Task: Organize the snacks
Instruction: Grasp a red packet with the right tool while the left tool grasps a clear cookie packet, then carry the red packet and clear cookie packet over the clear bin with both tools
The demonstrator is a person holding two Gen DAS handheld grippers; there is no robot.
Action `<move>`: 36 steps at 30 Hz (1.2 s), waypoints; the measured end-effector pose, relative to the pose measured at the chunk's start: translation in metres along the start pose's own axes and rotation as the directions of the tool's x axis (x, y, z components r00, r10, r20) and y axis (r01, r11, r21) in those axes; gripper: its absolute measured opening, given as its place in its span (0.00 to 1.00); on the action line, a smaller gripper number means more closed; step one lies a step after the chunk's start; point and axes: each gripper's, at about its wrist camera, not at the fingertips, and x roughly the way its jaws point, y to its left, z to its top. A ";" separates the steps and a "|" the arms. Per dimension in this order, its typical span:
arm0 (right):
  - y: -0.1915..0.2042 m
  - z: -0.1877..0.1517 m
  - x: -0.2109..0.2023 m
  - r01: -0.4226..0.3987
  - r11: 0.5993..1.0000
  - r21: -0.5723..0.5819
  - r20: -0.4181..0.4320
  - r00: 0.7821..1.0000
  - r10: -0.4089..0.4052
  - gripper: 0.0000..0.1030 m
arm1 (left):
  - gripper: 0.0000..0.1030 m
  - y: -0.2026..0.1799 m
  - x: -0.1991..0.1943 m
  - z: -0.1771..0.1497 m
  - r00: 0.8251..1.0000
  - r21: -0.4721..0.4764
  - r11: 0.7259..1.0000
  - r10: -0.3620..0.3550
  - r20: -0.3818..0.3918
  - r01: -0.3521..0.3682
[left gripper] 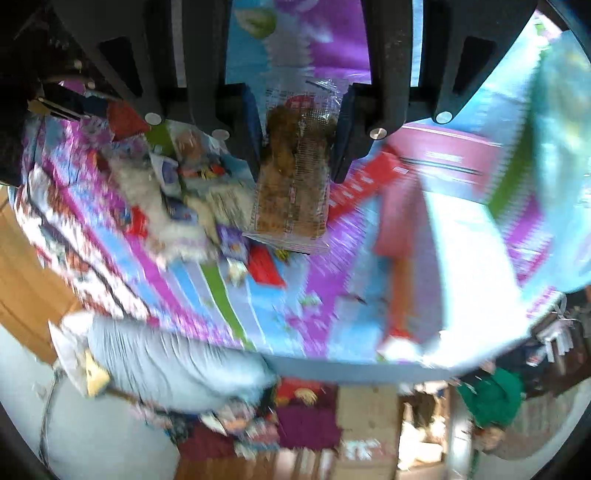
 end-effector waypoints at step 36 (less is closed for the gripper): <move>0.365 0.112 0.068 -0.343 0.826 -0.447 -0.106 0.937 0.331 0.41 | 0.34 0.299 -0.167 -0.025 0.895 -0.502 0.790 0.440 0.066 -0.351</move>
